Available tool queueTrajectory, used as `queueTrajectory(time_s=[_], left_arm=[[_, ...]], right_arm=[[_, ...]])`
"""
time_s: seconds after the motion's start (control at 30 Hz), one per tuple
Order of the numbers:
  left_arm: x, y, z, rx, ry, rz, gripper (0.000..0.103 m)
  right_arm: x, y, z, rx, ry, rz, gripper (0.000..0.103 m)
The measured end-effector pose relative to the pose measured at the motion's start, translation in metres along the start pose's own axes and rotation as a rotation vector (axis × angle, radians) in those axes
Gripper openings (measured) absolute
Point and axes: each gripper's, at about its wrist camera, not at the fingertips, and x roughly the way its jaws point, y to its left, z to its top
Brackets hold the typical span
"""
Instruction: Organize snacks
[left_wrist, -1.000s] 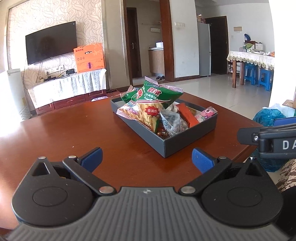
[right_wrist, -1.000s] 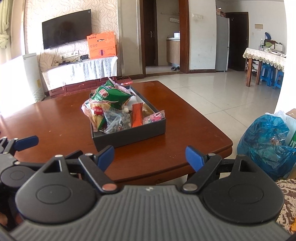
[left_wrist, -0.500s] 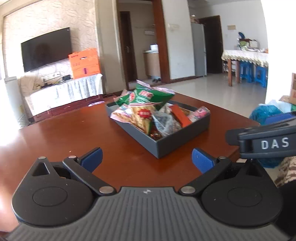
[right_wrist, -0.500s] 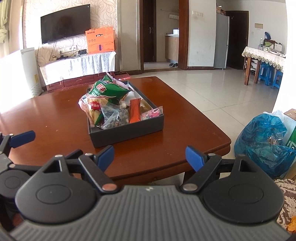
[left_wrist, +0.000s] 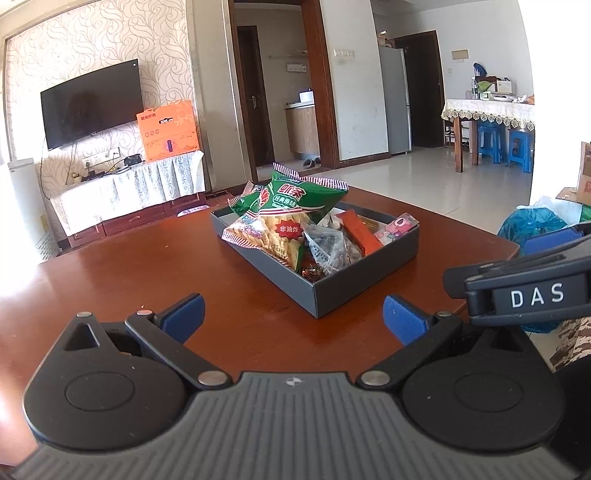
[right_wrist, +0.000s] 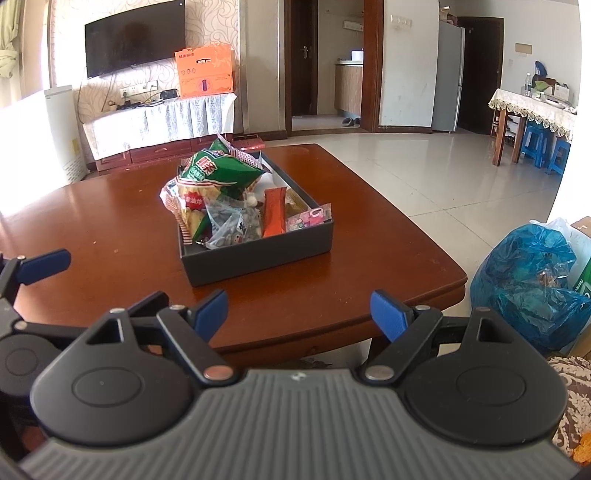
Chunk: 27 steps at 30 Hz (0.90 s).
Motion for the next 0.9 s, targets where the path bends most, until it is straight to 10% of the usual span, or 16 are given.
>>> queueTrajectory(time_s=[0.9], left_arm=[[-0.0028, -0.0005, -0.0021, 0.024, -0.002, 0.018, 0.103]], right_arm=[[0.0038, 0.002, 0.0001, -0.01, 0.022, 0.01, 0.086]])
